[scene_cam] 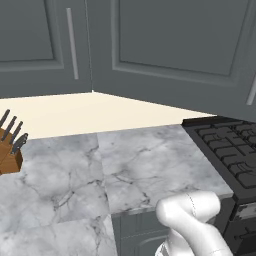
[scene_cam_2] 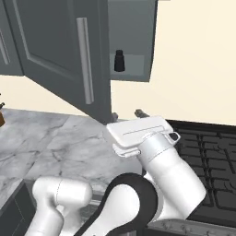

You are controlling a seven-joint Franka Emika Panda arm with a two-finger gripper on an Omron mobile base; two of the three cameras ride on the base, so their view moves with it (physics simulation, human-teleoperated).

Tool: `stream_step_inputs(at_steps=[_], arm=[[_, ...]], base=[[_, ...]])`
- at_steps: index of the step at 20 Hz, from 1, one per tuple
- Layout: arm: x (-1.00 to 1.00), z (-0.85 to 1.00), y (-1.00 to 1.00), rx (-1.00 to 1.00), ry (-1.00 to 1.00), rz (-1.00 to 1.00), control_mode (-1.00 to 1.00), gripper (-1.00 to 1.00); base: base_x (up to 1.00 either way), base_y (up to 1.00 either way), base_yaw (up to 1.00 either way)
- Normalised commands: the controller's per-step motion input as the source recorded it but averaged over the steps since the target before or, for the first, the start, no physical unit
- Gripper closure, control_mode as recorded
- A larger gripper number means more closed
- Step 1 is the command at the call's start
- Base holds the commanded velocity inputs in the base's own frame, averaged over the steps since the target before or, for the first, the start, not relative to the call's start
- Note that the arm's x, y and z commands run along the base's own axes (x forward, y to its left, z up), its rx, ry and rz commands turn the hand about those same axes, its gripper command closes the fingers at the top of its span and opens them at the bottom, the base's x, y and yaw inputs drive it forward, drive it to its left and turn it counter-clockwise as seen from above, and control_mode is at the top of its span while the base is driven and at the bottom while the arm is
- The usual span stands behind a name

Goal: The dining table condiment station is running low on shaker. Refill the condiment station by opening the cabinet and taking the shaker from the cabinet and placing it on the dining table.

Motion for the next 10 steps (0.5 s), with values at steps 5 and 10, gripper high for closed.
stream_step_inputs(at_steps=[5,10], arm=[[0.75,-0.22,-0.42,0.11,0.04,0.22,-1.0,-1.0],[0.79,-0.13,-0.02,0.03,0.14,0.2,-1.0,-1.0]], base=[[0.0,0.0,0.0],[0.0,0.0,0.0]])
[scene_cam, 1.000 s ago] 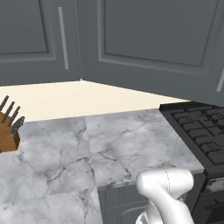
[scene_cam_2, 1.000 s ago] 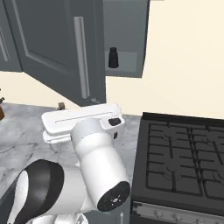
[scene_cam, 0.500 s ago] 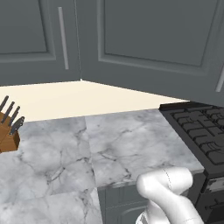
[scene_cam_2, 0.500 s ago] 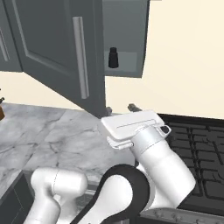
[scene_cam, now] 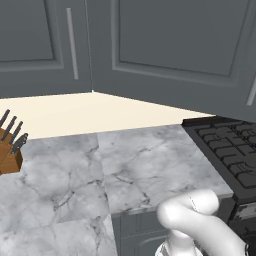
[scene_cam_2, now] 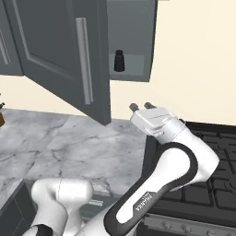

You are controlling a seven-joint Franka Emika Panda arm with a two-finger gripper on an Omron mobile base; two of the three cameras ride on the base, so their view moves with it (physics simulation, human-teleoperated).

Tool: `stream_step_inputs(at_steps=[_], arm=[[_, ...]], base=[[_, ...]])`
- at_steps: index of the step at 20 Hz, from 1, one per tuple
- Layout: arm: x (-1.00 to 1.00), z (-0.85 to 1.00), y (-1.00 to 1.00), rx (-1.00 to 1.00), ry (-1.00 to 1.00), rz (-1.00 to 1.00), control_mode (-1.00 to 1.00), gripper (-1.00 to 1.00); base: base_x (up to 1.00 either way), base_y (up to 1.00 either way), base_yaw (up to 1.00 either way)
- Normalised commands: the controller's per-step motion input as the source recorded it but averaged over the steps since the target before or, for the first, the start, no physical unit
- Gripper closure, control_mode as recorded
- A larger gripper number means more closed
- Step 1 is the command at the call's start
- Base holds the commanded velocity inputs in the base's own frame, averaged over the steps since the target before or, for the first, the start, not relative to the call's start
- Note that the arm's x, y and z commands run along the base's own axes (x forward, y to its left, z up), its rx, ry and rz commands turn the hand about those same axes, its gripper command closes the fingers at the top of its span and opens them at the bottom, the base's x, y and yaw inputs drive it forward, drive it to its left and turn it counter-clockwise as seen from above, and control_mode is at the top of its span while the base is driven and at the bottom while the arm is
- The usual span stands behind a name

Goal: The dining table condiment station is running low on shaker. Refill the condiment station by opening the cabinet and taking the shaker from the cabinet and placing it on the dining table.

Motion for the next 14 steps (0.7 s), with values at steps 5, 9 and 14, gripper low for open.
stream_step_inputs(at_steps=[5,9,14], arm=[[0.44,-0.08,0.21,0.0,0.11,0.26,-1.0,-1.0],[0.09,0.0,0.58,-0.04,0.1,0.17,-1.0,-1.0],[-0.08,0.0,0.66,-0.1,0.07,0.14,-1.0,-1.0]], base=[[0.0,0.0,0.0],[0.0,0.0,0.0],[0.0,0.0,0.0]])
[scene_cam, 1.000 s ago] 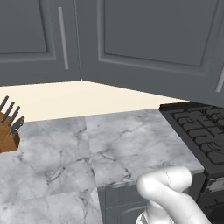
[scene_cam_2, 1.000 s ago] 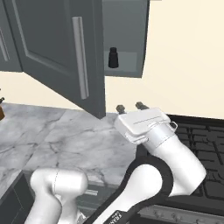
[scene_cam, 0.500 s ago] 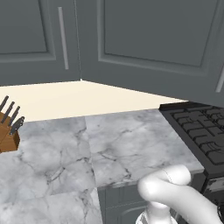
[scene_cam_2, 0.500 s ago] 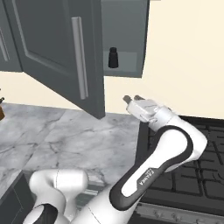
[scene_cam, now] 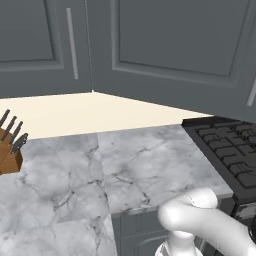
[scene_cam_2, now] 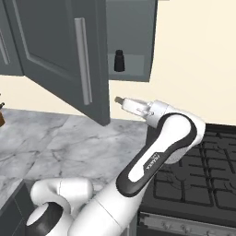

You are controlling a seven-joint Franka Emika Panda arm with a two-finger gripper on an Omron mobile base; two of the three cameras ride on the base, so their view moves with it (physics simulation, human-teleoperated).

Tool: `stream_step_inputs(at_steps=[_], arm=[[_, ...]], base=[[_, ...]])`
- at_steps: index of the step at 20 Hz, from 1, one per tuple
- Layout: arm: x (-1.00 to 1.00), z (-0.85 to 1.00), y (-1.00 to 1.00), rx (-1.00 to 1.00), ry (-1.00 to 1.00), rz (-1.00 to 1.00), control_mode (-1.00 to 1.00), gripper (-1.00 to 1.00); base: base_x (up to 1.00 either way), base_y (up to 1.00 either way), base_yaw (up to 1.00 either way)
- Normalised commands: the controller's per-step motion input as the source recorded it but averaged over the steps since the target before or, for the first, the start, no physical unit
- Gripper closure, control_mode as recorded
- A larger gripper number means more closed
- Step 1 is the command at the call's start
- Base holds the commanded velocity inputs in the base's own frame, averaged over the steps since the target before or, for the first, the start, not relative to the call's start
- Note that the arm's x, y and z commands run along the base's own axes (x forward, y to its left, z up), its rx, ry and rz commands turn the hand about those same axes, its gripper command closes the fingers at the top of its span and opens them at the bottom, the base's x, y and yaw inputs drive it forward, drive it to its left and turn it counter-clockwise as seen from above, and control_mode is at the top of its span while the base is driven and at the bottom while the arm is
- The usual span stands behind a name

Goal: The dining table condiment station is running low on shaker. Refill the condiment station by opening the cabinet and taking the shaker from the cabinet and placing it on the dining table.

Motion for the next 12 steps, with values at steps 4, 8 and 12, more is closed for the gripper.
stream_step_inputs(at_steps=[4,8,12], arm=[[-0.57,0.0,0.72,-0.15,-0.01,0.1,-1.0,-1.0],[-0.68,0.01,0.7,-0.15,-0.08,0.05,-1.0,-1.0],[-0.53,0.11,0.74,-0.13,-0.09,0.01,-1.0,-1.0]], base=[[0.0,0.0,0.0],[0.0,0.0,0.0],[0.0,0.0,0.0]])
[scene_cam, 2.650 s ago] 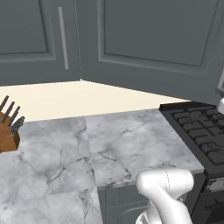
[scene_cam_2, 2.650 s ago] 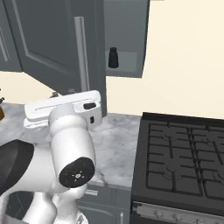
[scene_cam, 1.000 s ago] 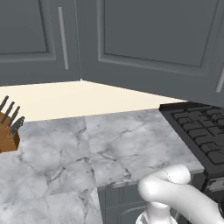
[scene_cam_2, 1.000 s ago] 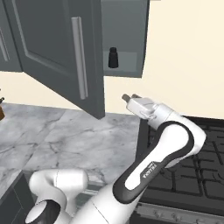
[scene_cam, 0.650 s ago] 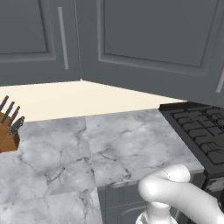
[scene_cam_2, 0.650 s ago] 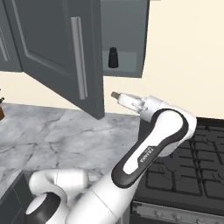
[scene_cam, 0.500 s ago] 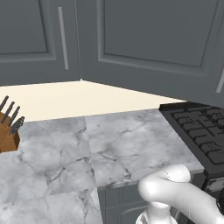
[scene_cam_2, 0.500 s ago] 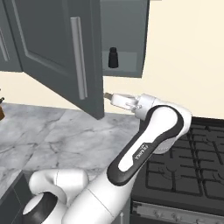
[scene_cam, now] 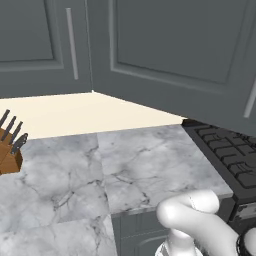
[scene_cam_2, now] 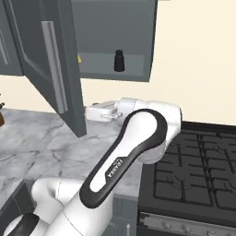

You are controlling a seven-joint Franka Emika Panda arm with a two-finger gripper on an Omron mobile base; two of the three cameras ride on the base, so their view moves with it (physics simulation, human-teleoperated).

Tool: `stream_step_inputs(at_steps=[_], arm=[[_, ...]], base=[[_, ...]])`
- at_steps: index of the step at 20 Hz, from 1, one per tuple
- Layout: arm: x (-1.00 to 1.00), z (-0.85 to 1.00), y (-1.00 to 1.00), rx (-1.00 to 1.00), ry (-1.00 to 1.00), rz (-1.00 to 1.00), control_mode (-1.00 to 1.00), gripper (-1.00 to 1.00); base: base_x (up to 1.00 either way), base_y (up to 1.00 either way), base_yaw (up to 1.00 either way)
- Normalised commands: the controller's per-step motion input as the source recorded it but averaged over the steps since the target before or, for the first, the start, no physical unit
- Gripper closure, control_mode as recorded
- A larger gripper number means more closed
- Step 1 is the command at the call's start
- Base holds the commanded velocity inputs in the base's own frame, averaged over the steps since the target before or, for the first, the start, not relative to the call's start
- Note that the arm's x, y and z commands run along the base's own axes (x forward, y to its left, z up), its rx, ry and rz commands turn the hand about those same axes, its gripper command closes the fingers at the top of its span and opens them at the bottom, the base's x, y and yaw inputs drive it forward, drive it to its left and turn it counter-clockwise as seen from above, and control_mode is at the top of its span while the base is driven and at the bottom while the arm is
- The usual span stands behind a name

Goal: The dining table condiment station is running low on shaker. Refill the condiment station by opening the cabinet and taking the shaker from the cabinet and placing it on the dining table.

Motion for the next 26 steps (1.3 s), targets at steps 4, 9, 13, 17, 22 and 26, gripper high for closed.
stream_step_inputs(at_steps=[4,9,13,17,22,26], arm=[[-0.17,0.23,0.92,-0.12,-0.05,-0.01,-1.0,-1.0],[-0.01,0.23,1.0,-0.11,0.0,-0.07,-1.0,-1.0],[-0.12,0.31,1.0,-0.12,-0.06,-0.08,-1.0,-1.0],[-0.19,0.33,0.97,-0.12,-0.1,-0.1,-1.0,-1.0],[-0.27,0.24,0.8,-0.08,-0.12,-0.12,-1.0,-1.0],[-0.24,0.06,0.41,-0.02,-0.12,-0.13,-1.0,-1.0]], base=[[0.0,0.0,0.0],[0.0,0.0,0.0],[0.0,0.0,0.0],[0.0,0.0,0.0],[0.0,0.0,0.0],[0.0,0.0,0.0]])
